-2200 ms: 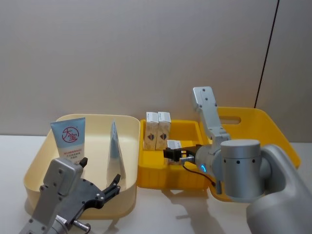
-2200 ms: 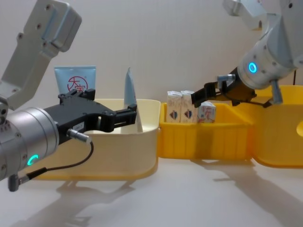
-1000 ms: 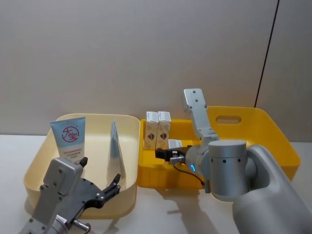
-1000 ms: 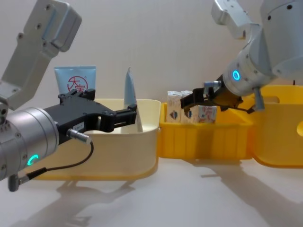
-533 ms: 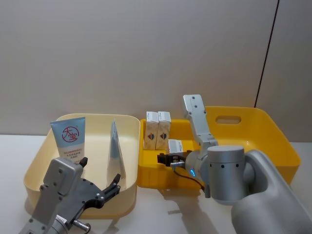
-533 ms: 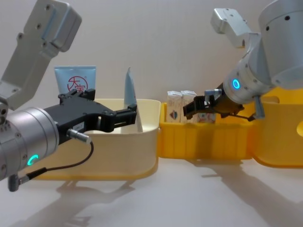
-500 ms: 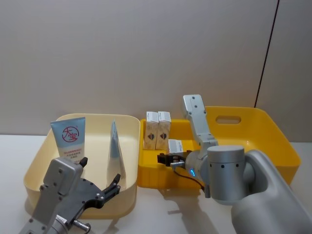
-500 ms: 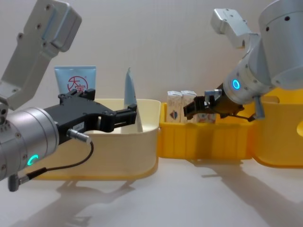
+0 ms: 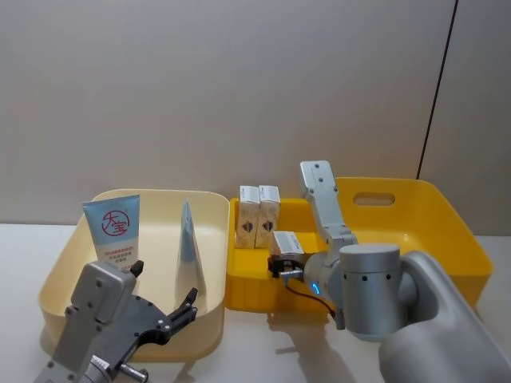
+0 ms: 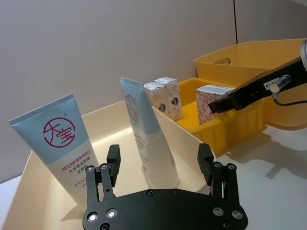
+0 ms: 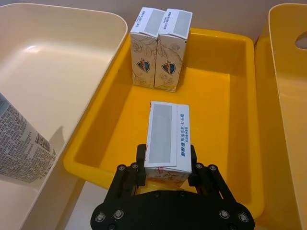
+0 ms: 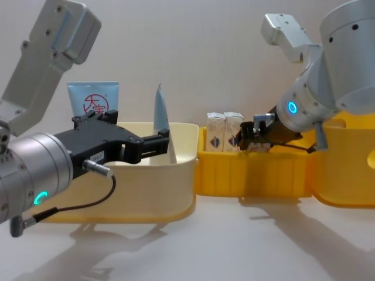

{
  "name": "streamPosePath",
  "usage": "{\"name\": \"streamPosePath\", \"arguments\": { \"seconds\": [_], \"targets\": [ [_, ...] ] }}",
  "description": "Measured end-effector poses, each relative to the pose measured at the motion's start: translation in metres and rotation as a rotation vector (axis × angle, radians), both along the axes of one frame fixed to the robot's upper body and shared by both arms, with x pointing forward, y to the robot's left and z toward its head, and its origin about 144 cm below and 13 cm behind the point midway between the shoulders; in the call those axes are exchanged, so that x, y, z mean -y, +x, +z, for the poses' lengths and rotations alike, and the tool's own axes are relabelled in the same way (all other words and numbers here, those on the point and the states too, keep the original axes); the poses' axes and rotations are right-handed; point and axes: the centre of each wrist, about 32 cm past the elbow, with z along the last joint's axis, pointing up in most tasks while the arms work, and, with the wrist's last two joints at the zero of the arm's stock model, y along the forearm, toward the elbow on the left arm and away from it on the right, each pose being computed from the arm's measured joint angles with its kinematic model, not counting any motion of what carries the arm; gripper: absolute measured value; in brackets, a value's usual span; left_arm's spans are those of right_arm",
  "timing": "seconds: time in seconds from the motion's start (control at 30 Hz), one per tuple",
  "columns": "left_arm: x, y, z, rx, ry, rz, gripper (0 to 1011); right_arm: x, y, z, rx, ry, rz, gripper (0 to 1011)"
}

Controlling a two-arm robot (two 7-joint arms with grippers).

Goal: Bimanual collaborative sorting of washing and personal care products

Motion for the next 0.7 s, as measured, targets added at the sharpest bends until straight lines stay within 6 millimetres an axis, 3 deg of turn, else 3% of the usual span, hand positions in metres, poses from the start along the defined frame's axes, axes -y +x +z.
{"name": "streamPosePath", "arguments": {
  "seconds": [0.7],
  "targets": [
    [0.0000, 0.0000, 0.0000, 0.000, 0.000, 0.000, 1003, 0.0006, -0.0015, 0.0054, 0.049, 0.003, 0.001, 445]
  ]
}}
